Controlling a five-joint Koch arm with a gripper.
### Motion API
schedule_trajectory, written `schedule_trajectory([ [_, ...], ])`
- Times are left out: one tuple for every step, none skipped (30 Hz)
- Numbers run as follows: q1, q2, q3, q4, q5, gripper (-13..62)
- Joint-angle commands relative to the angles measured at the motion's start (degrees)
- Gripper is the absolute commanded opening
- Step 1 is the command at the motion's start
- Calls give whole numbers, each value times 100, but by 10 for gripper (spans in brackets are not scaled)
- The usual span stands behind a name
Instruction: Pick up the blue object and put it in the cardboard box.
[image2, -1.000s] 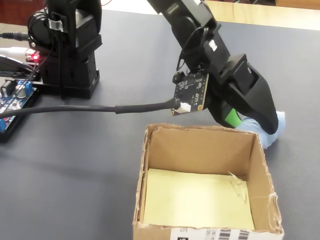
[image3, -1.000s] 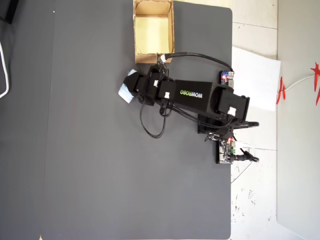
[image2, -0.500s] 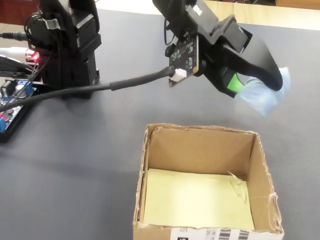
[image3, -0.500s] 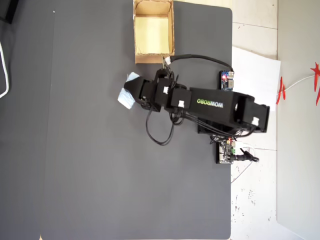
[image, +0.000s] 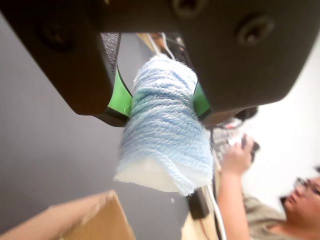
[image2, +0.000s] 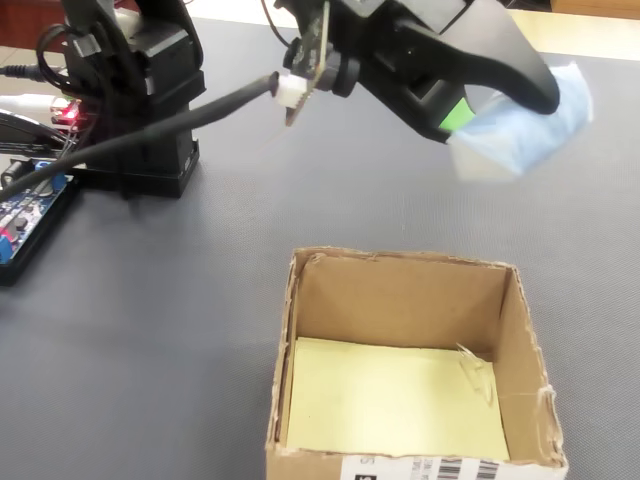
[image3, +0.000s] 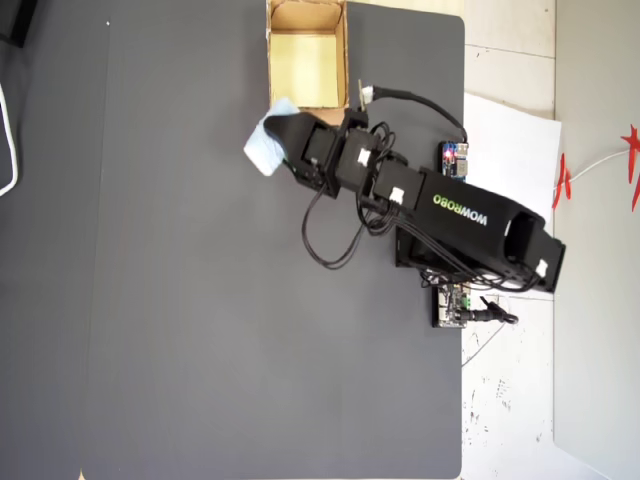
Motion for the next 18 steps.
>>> schedule_trajectory([
  [369,211,-220,-501,167,140],
  [519,211,-246,-466,167,140],
  [659,211,-281,-448,167,140],
  [853,176,-325,-422,167,140],
  [976,167,-352,-387,167,140],
  [1090,149,-369,-387,167,140],
  [1239,114,-387,-360,167,140],
  [1336,97,-396,-352,167,140],
  [1424,79,-413,-316,167,140],
  [1529,44,-448,-229,149,140],
  [1591,18,-466,-185,149,140],
  [1661,0,-475,-114,149,142],
  [1705,-18,-466,-79,132,146],
  [1714,-35,-475,-62,141,165],
  [1714,-44,-501,18,141,194],
  [1714,-62,-545,176,149,220],
  [1714,-70,-571,299,149,241],
  [1723,-79,-580,378,149,258],
])
